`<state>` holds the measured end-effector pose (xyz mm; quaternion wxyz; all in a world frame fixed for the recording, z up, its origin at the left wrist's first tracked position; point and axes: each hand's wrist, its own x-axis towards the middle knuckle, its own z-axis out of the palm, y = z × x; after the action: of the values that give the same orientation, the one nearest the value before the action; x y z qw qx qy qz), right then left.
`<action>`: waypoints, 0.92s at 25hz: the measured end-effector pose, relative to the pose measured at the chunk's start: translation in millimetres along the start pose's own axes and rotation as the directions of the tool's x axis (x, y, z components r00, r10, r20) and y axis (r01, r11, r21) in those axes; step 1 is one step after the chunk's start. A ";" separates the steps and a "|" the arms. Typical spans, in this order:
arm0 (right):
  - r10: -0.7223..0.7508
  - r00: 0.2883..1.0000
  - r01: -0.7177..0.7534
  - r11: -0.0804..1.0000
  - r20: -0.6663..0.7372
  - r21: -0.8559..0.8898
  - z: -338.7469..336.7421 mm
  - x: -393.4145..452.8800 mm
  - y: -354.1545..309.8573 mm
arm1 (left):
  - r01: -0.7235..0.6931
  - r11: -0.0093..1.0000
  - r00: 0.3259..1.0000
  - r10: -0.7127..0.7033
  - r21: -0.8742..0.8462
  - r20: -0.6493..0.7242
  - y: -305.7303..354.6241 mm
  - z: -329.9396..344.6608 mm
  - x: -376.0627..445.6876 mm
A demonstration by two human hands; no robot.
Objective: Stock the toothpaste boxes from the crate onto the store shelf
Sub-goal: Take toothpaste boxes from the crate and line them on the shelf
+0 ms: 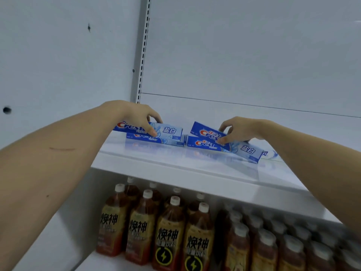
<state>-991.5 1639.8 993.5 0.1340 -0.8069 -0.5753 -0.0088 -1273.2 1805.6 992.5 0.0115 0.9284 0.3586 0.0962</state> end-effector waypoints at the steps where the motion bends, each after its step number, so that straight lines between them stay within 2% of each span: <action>1: 0.010 1.000 -0.010 0.999 0.012 -0.049 2.0 10.3 -2.1 | -0.009 1.000 1.000 0.009 0.021 0.015 -3.1 -0.3 11.2; 5: 0.065 0.996 -0.056 0.986 0.053 -0.160 11.1 44.4 -11.1 | -0.036 0.996 0.996 0.029 0.086 0.080 -9.1 0.7 49.2; 9: 0.067 0.992 -0.036 0.960 0.104 -0.279 22.1 59.9 -16.9 | -0.062 0.991 0.985 0.041 0.121 0.168 -11.7 8.9 72.0; 19: 0.081 0.995 -0.067 0.974 0.058 -0.216 15.4 47.5 -8.9 | 0.005 0.999 0.983 -0.015 0.053 0.182 -2.5 1.9 65.0; 23: 0.060 0.998 -0.057 0.958 0.002 -0.280 7.1 19.0 -10.9 | 0.015 0.999 0.989 -0.019 0.028 0.146 17.6 -3.6 38.6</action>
<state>-996.3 1662.3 992.1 0.0157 -0.8344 -0.5448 -0.0816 -1234.2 1818.2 1004.2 0.0259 0.9299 0.3661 0.0230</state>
